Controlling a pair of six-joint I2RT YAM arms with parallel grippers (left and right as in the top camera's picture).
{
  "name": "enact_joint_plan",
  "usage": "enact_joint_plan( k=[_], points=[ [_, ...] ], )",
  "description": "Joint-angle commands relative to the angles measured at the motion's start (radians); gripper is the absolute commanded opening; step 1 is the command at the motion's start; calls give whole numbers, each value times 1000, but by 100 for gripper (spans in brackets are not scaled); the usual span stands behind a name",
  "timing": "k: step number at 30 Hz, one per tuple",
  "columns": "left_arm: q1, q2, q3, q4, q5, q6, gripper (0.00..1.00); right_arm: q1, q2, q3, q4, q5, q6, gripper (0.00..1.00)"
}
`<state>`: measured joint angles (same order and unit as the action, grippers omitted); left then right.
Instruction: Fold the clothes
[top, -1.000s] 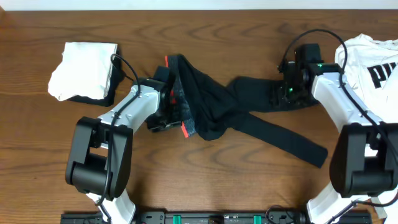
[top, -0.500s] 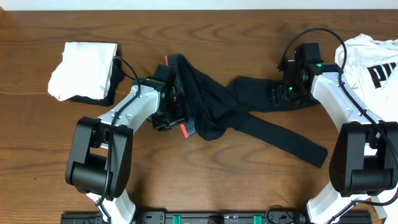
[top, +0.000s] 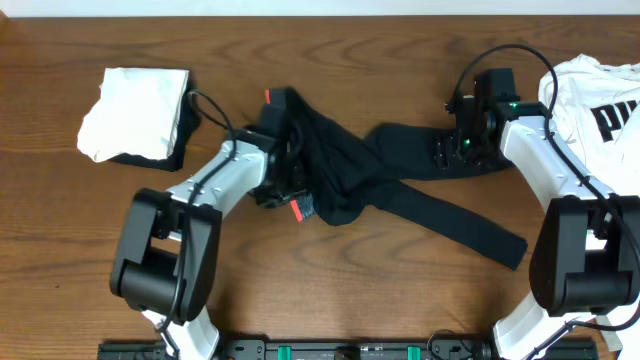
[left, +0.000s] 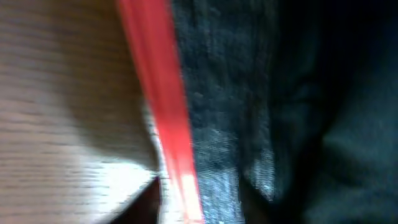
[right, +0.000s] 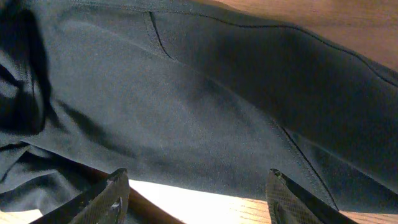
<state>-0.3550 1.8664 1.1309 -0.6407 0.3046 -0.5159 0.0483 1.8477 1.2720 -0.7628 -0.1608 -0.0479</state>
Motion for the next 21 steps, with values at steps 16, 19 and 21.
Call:
enact_joint_plan(
  k=[16, 19, 21],
  points=[
    [-23, -66, 17, -44, -185, -16, 6, -8, 6, -17, -1, 23, -14, 69],
    [-23, -122, 22, -42, -210, -17, 6, -8, 6, -17, -3, 23, -14, 69],
    [-24, -142, 22, -42, -176, -18, 6, -8, 6, -17, -3, 22, -13, 69]
  ],
)
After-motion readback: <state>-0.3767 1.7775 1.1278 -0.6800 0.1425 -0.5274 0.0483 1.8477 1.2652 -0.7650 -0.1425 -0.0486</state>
